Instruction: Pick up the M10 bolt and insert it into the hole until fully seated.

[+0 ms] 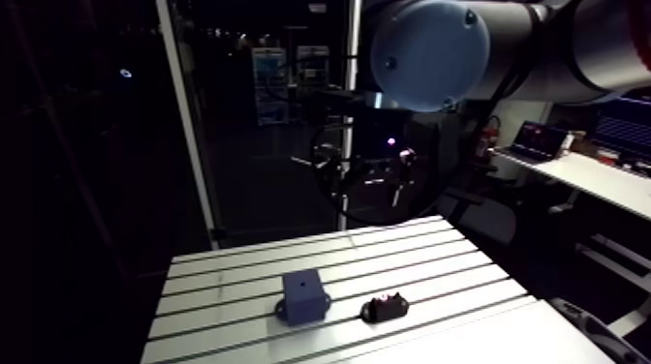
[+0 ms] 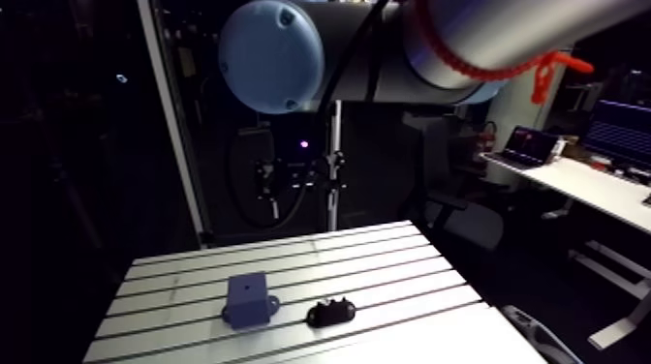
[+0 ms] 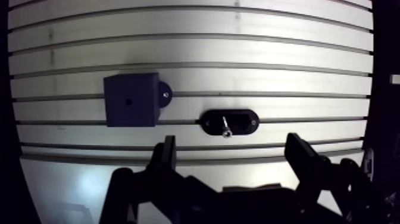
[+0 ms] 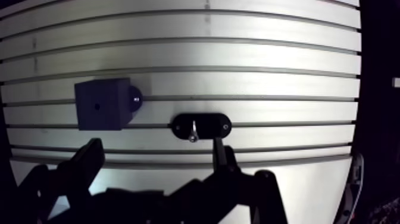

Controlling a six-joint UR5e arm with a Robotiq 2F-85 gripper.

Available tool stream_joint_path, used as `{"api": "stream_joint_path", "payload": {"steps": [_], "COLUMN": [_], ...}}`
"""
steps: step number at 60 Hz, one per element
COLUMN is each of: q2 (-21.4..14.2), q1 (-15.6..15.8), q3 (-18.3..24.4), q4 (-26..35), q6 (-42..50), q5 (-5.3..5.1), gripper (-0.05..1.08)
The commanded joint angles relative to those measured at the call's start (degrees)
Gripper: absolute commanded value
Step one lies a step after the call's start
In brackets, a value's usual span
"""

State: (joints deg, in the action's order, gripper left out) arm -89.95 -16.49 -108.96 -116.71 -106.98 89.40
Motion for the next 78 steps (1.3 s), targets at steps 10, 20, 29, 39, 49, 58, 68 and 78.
{"api": "stream_joint_path", "payload": {"steps": [10,20,29,39,49,58,68,78], "q2": [0.3,0.9,2.1,3.0,4.2,4.9,5.3,6.4], "q1": [-5.2,-5.8,-5.8,-5.8,-5.8,-5.8,-5.8,-5.8], "q3": [-4.1,-5.7,-7.0,-8.4,-9.8,-10.2,-10.7,-11.3], "q4": [-3.6,-5.1,-6.5,-8.6,-10.7,-12.2,-12.2,-12.3], "q6": [-4.6,-6.7,-7.0,-7.8,-7.9,-7.9,-8.6,-8.6], "q5": [-2.07,-2.08,-2.08,-2.08,-2.17,-2.68,-2.7,-2.7], "gripper": [0.01,0.01,0.01,0.01,0.01,0.01,0.01,0.1]}}
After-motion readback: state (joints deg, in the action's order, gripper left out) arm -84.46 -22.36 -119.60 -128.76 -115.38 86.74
